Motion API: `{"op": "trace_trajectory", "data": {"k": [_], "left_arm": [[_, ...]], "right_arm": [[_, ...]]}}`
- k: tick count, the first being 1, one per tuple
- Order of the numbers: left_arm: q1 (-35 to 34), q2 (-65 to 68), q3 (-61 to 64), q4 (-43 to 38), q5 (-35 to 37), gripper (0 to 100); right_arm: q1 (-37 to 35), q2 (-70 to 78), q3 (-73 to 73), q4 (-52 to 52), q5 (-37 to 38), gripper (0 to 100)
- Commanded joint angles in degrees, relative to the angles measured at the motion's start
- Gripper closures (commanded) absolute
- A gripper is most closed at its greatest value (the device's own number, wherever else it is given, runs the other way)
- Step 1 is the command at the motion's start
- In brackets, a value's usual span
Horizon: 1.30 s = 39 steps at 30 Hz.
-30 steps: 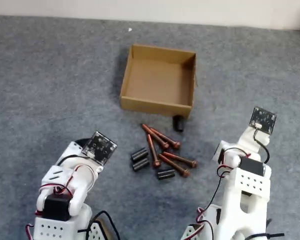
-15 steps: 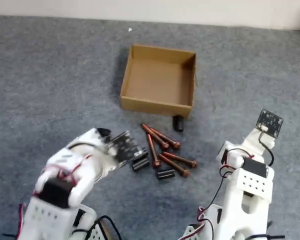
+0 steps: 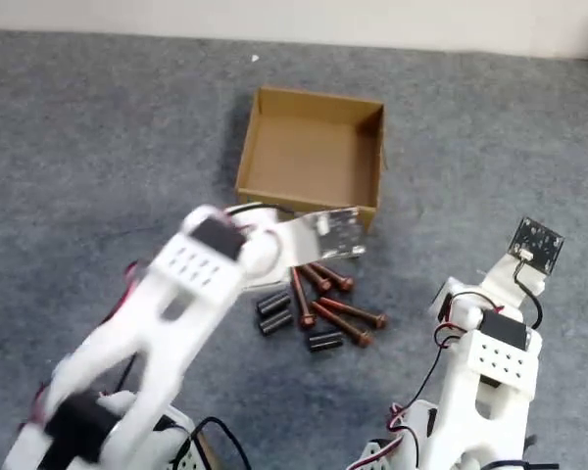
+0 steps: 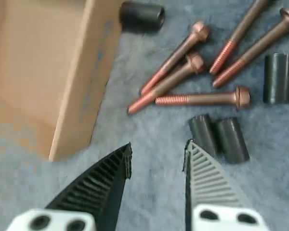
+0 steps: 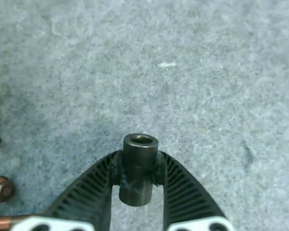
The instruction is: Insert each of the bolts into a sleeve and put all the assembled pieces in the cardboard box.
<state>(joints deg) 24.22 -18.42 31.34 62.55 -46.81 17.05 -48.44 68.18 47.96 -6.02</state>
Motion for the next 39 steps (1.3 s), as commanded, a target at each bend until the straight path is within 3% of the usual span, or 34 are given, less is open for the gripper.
{"op": "trace_trajectory", "data": {"k": [1, 10, 16, 22, 31, 39], "left_arm": [[3.30, 13.67, -12.88, -1.23, -0.62, 80], [7.25, 31.08, -27.12, -1.32, -0.53, 80], [6.99, 38.02, -30.02, -1.32, -0.70, 80], [6.55, 39.34, -29.41, -0.97, -6.15, 80], [5.32, 39.25, -31.78, 1.32, -6.33, 80], [7.60, 39.43, -29.23, -3.78, -6.33, 80]], "right_arm": [[0.66, -1.27, -0.31, -1.54, -0.44, 99.3], [3.56, -1.71, -0.40, -1.54, -0.44, 99.3], [3.74, -1.71, -0.48, -1.54, -0.44, 99.3], [3.38, -1.71, -0.57, -1.54, -0.44, 99.3], [3.38, -1.71, -0.57, -1.54, -0.44, 99.3], [3.38, -1.71, -0.57, -1.54, -0.44, 99.3]]}}
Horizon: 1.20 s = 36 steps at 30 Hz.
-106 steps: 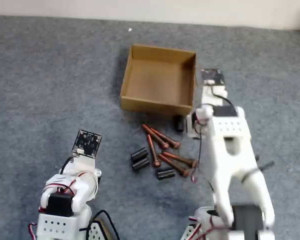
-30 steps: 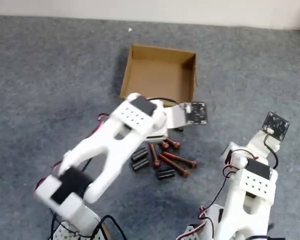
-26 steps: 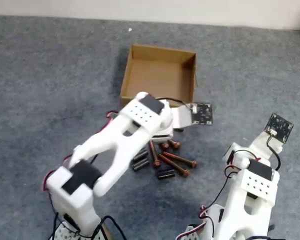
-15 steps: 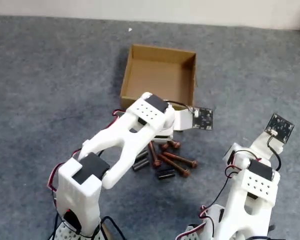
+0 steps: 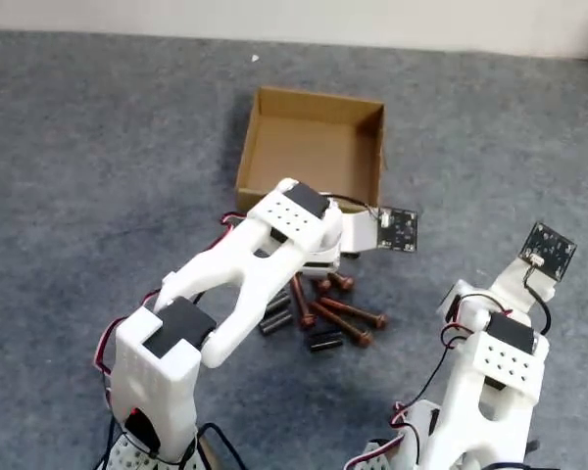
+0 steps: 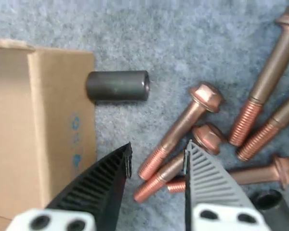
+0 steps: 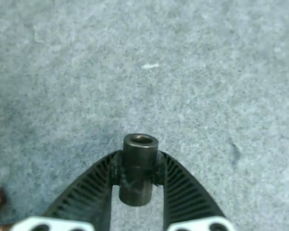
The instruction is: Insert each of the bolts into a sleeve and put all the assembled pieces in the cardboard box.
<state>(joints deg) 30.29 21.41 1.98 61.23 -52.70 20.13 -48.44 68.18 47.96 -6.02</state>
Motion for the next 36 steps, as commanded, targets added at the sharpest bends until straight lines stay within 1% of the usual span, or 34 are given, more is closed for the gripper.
{"op": "trace_trajectory", "data": {"k": [1, 5, 10, 12, 16, 20, 23, 24, 29, 33, 36], "left_arm": [[2.42, -0.40, 0.40, -2.73, -0.44, 80], [4.70, -0.13, 0.92, -3.25, -0.26, 80], [5.32, 6.64, -1.98, -2.90, -0.09, 81], [5.23, 9.19, -4.62, -2.37, -0.09, 83], [5.76, 10.42, -7.78, 2.02, -0.18, 90], [6.81, 10.42, -7.78, 2.55, -0.18, 94], [7.16, 10.07, -7.78, 2.55, -0.09, 100], [6.90, 9.89, -7.78, 2.73, 0.26, 99], [3.65, 4.09, -9.19, 5.10, 6.77, 100], [0.48, -6.20, -5.76, 5.01, 13.27, 100], [-0.66, -15.52, -1.19, 5.01, 18.29, 100]], "right_arm": [[0.31, -1.71, -0.57, -1.54, -0.44, 99.3], [0.31, -1.71, -0.57, -1.54, -0.44, 99.3], [0.31, -1.71, -0.48, -1.54, -0.44, 99.3], [0.31, -1.71, -0.48, -1.54, -0.44, 99.3], [0.31, -1.71, -0.48, -1.54, -0.44, 99.3], [0.31, -1.71, -0.48, -1.54, -0.44, 99.3], [0.48, -1.71, -0.48, -1.54, -0.44, 99.3], [0.57, -1.71, -0.48, -1.54, -0.44, 99.3], [0.48, -1.71, -0.40, -1.54, -0.44, 99.3], [-0.22, -1.80, -0.57, -1.45, 0.00, 99.3], [-1.10, -1.80, -0.92, -1.19, -0.09, 99.3]]}}
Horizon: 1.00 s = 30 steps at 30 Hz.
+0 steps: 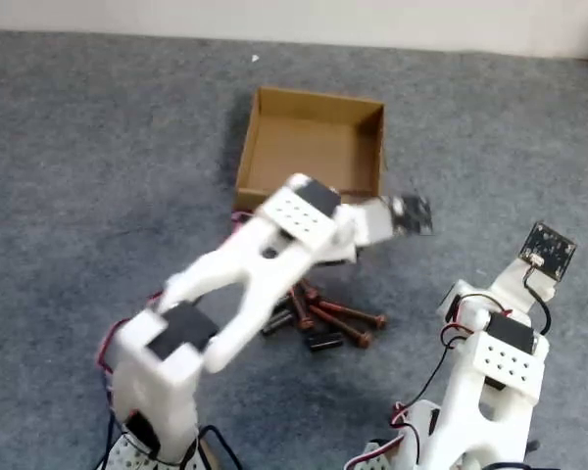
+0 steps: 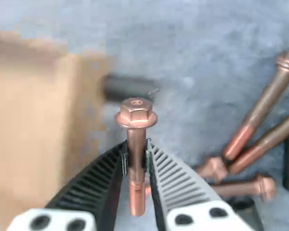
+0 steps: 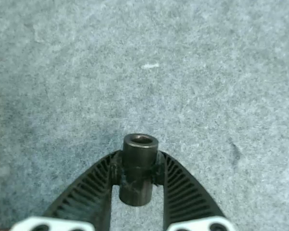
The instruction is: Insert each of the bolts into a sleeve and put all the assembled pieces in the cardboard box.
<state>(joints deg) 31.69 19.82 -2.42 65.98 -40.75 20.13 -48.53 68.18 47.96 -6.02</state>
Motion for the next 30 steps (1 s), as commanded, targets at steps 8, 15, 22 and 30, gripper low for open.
{"op": "trace_trajectory", "data": {"k": [8, 15, 22, 30], "left_arm": [[-4.53, -41.80, 19.30, 0.35, 23.82, 100], [-10.24, -65.54, 27.91, -0.18, 36.66, 100], [-13.41, -81.89, 35.74, -3.96, 49.05, 100], [-15.96, -93.76, 45.32, -12.57, 59.08, 100]], "right_arm": [[-6.37, -1.80, -11.30, 5.23, 0.00, 99.3], [-11.38, -1.80, -25.10, 13.76, 0.00, 99.3], [-18.77, -12.70, -29.32, 12.09, 0.00, 99.3], [-33.10, -30.46, -14.90, 2.33, 0.09, 99.4]]}}
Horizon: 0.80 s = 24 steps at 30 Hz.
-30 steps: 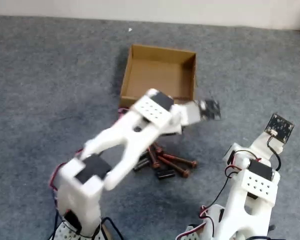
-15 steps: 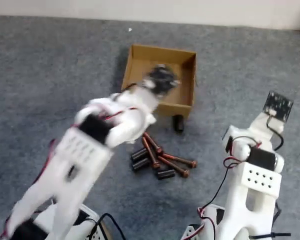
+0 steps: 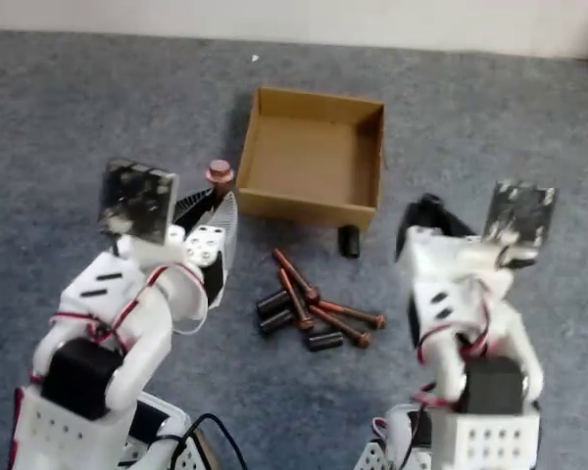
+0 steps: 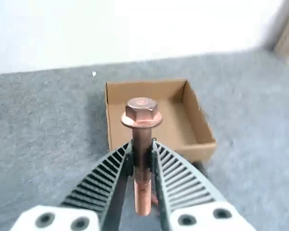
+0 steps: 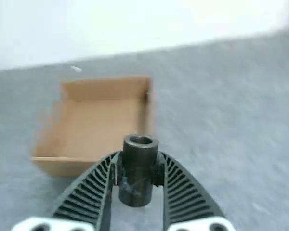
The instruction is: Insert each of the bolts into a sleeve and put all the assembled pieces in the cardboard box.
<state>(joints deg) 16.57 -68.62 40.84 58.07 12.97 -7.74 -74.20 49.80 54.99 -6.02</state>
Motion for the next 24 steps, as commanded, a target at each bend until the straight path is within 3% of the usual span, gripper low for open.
{"op": "trace_trajectory", "data": {"k": [1, 6, 10, 16, 24], "left_arm": [[-0.84, -6.55, 2.86, -5.27, 6.95, 100], [-0.84, -12.70, 6.99, -9.93, 13.45, 100], [-0.57, -16.84, 11.47, -15.74, 17.32, 100], [0.40, -20.79, 17.45, -20.84, 17.49, 100], [11.91, -23.43, 22.55, -20.57, 16.26, 100]], "right_arm": [[-6.99, -6.20, 5.58, -6.11, 0.09, 99.4], [-16.13, -13.85, 15.52, -13.85, 0.26, 99.4], [-23.16, -20.00, 24.13, -19.12, 7.65, 99.4], [-27.38, -28.70, 34.86, -21.58, 13.27, 99.4], [-31.69, -30.73, 39.69, -21.85, 19.69, 99.4]]}}
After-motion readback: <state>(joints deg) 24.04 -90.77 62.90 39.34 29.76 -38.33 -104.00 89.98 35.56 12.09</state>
